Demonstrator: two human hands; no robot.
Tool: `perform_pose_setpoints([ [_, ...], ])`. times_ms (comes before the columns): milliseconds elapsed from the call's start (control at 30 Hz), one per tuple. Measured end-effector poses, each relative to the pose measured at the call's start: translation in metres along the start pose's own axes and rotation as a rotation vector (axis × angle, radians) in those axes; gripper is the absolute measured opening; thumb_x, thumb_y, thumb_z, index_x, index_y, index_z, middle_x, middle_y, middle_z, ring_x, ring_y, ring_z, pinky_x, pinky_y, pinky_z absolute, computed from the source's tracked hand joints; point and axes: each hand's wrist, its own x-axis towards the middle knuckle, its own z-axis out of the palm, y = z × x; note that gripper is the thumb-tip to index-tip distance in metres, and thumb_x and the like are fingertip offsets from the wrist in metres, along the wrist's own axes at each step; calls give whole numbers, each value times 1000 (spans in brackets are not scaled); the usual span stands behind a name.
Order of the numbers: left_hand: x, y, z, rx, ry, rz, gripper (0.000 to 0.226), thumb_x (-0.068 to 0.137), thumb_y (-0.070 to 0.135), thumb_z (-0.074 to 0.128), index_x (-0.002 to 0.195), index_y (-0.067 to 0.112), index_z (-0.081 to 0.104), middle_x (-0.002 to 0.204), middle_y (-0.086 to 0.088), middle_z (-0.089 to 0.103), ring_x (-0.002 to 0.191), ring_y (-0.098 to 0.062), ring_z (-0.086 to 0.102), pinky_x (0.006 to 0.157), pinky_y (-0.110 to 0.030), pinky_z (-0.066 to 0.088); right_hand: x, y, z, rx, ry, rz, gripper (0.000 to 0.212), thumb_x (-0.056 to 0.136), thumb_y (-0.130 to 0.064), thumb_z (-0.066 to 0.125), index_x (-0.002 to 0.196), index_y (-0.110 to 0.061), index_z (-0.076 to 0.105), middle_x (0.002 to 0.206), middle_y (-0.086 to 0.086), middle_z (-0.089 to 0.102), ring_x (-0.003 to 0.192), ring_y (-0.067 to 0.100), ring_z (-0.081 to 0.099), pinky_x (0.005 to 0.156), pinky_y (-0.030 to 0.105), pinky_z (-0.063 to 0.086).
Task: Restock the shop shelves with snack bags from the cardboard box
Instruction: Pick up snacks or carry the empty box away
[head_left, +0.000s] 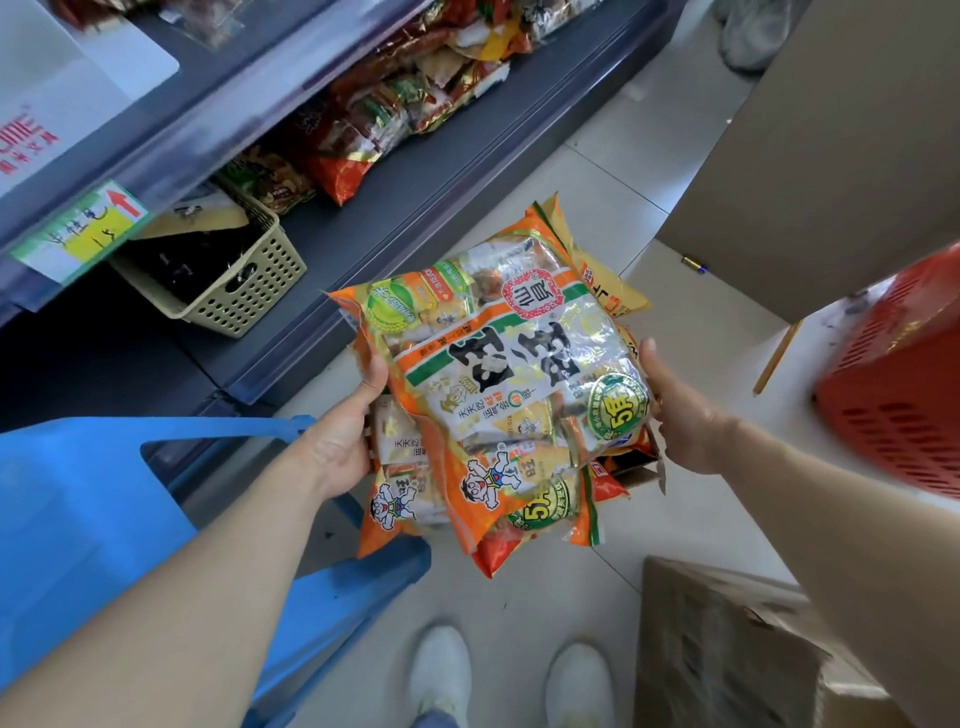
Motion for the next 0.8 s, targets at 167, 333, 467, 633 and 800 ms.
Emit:
perform_pose_setpoints([
  [167, 12, -9, -3, -19, -88, -80, 81, 13, 65, 86, 82, 22, 79, 101, -11, 74, 88, -26, 72, 67, -37, 59, 18, 6, -4, 8, -38, -13, 65, 90, -68, 14, 100, -24, 60, 89, -1, 67, 73, 9, 60, 64, 20, 45],
  [333, 28, -21, -9, -77, -85, -120, 94, 8, 62, 87, 89, 17, 76, 101, -15, 73, 84, -31, 72, 67, -41, 60, 36, 12, -11, 34, -106, -38, 68, 88, -70, 16, 98, -23, 63, 92, 3, 70, 81, 16, 65, 63, 27, 47],
  [467, 41, -28, -16, -102, -92, -130, 96, 11, 61, 88, 95, 16, 75, 109, -16, 70, 89, -31, 71, 78, -46, 58, 48, 13, -16, -1, -121, -63, 72, 76, -76, 24, 107, -24, 63, 101, 4, 71, 81, 13, 69, 59, 24, 51],
  [633, 52, -33, -20, -113, -127, -127, 84, 11, 59, 90, 83, 17, 79, 99, -14, 73, 82, -29, 72, 71, -42, 59, 61, 15, -15, 7, -162, -106, 76, 68, -77, 29, 116, -26, 59, 104, 4, 73, 93, 20, 70, 65, 27, 56],
  [800, 62, -38, -19, -146, -124, -110, 88, 15, 54, 92, 91, 12, 74, 95, -17, 72, 76, -31, 72, 70, -43, 60, 72, 16, -14, 52, -175, -183, 75, 70, -76, 32, 115, -24, 61, 108, 10, 72, 97, 28, 69, 77, 35, 56],
])
